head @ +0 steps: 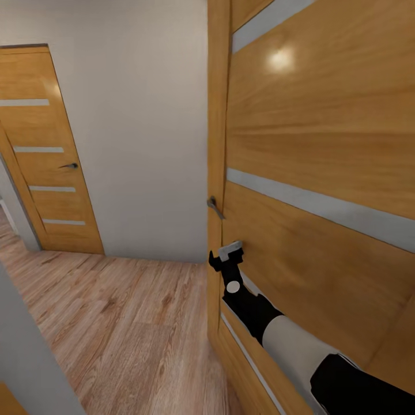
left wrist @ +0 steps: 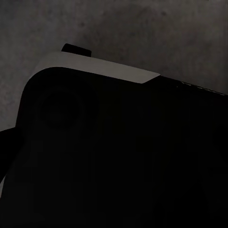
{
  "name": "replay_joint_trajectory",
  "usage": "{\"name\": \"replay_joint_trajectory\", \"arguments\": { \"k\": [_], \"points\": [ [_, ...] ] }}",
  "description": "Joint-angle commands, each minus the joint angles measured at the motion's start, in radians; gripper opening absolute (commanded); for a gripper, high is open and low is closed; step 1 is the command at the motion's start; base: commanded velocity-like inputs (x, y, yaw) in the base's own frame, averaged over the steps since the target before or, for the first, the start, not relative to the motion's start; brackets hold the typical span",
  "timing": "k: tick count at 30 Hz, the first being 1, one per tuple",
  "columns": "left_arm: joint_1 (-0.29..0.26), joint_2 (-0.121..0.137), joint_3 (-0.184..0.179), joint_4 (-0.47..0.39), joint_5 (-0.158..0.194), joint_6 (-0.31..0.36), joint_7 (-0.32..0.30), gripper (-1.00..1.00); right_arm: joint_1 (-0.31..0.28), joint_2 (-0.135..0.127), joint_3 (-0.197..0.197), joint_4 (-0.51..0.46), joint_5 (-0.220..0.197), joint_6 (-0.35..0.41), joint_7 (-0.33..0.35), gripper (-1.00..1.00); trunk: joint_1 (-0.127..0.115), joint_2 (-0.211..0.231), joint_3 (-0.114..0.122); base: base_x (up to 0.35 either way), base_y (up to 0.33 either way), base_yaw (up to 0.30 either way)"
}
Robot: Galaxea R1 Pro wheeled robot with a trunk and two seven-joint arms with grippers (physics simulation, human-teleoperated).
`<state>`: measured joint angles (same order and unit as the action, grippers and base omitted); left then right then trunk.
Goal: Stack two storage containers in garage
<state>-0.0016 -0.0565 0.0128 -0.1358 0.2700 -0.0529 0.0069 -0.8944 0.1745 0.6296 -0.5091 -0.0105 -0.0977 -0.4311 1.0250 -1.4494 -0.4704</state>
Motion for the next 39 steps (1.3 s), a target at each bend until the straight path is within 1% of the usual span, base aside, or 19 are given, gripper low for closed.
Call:
{"name": "replay_joint_trajectory", "arguments": {
  "k": [1, 3, 4, 6, 20, 22, 23, 26, 33, 36, 39],
  "points": [
    [0.000, 0.000, 0.001, -0.001, 0.005, -0.002, 0.001, 1.00, -0.001, 0.000, -0.018, 0.003, -0.005, -0.003, -0.011, 1.00, 0.000, -0.001, -0.001, 0.000, 0.000, 0.000],
    [0.000, 0.000, 0.001, -0.001, 0.005, -0.002, 0.001, 1.00, -0.001, 0.000, -0.031, 0.003, -0.004, -0.002, -0.011, 1.00, 0.000, -0.001, -0.001, 0.000, 0.000, 0.000],
    [0.000, 0.000, 0.001, -0.001, 0.005, -0.002, 0.001, 1.00, -0.001, 0.000, -0.044, 0.003, -0.004, 0.001, -0.011, 1.00, 0.000, -0.001, -0.001, 0.000, 0.000, 0.000],
    [0.000, 0.000, 0.001, -0.001, 0.005, -0.002, 0.001, 1.00, -0.001, 0.000, -0.051, 0.003, -0.004, 0.003, -0.011, 1.00, 0.000, -0.001, -0.001, 0.000, 0.000, 0.000],
    [0.000, 0.000, 0.001, -0.001, 0.003, -0.002, 0.001, 1.00, -0.001, 0.000, -0.066, 0.003, -0.003, 0.007, -0.011, 1.00, 0.000, -0.001, -0.001, 0.000, 0.000, 0.000],
    [0.000, 0.000, 0.001, -0.001, 0.003, -0.002, 0.001, 1.00, -0.001, -0.011, -0.070, 0.003, -0.003, 0.007, -0.011, 1.00, 0.000, -0.001, -0.001, 0.000, 0.000, 0.000],
    [0.000, 0.000, 0.001, -0.001, 0.003, -0.002, 0.001, 1.00, -0.001, -0.028, -0.079, 0.003, -0.003, 0.007, -0.011, 1.00, 0.000, -0.001, -0.001, 0.000, 0.000, 0.000],
    [0.000, 0.000, 0.001, -0.001, 0.003, -0.002, 0.001, 1.00, -0.001, -0.046, -0.092, 0.003, -0.003, 0.007, -0.011, 1.00, 0.000, -0.001, -0.001, 0.000, 0.000, 0.000],
    [0.000, 0.000, 0.001, -0.001, 0.003, -0.002, 0.001, 1.00, -0.002, -0.059, -0.111, 0.002, -0.003, 0.007, -0.010, 1.00, 0.000, -0.001, -0.001, 0.000, 0.000, 0.000],
    [0.000, 0.000, 0.001, -0.001, 0.003, -0.002, 0.001, 1.00, -0.003, -0.075, -0.117, 0.001, -0.003, 0.007, -0.010, 1.00, 0.000, -0.001, -0.001, 0.000, 0.000, 0.000],
    [0.000, 0.000, 0.001, -0.001, 0.003, -0.002, 0.001, 1.00, -0.003, -0.097, -0.131, 0.001, -0.003, 0.007, -0.009, 1.00, 0.000, -0.001, -0.001, 0.000, 0.000, 0.000]
  ]
}}
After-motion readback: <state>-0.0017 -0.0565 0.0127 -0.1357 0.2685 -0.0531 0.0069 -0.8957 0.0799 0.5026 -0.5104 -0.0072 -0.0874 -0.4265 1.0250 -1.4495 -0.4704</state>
